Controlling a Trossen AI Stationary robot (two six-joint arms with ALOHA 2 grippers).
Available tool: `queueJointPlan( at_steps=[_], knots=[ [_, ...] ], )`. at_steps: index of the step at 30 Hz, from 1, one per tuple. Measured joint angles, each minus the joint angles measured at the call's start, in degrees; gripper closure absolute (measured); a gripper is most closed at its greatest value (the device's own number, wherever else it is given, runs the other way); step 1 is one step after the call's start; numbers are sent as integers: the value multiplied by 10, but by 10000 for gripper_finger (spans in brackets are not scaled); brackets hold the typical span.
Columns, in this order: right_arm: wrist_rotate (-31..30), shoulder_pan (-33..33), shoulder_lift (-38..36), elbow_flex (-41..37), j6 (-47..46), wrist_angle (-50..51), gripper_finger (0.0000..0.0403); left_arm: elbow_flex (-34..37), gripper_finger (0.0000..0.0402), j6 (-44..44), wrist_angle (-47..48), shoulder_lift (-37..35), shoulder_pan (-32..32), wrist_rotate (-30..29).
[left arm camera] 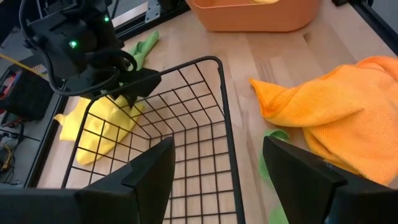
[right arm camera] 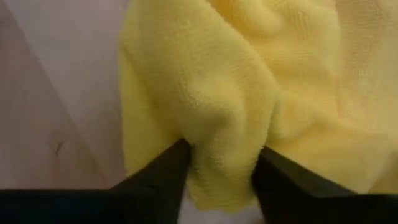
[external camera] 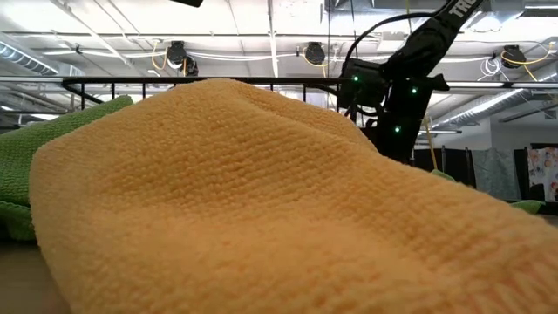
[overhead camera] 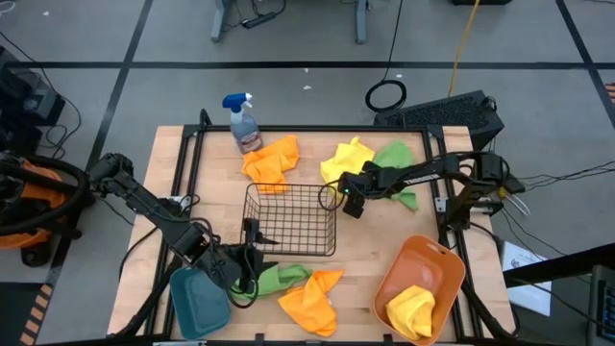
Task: Sort microfiber towel by color & place in baskets
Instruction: Put the yellow microfiber cloth into the orange bin
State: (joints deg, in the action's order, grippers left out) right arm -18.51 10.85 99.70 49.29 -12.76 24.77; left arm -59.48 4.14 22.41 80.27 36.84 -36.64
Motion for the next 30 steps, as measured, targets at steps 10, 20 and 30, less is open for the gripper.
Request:
queueJointPlan(
  at_steps=[10,20,30],
  knots=[
    [-3,1,-40,-6,-17,30,383,0,152,0,5,0,0,0],
    [-37,-52,-211,-5,-89,112,396,0,152,-1,4,0,0,0],
    [-145,-246,-398,-4,-163,55,396,0,152,-16,-28,0,-3,0]
  ],
)
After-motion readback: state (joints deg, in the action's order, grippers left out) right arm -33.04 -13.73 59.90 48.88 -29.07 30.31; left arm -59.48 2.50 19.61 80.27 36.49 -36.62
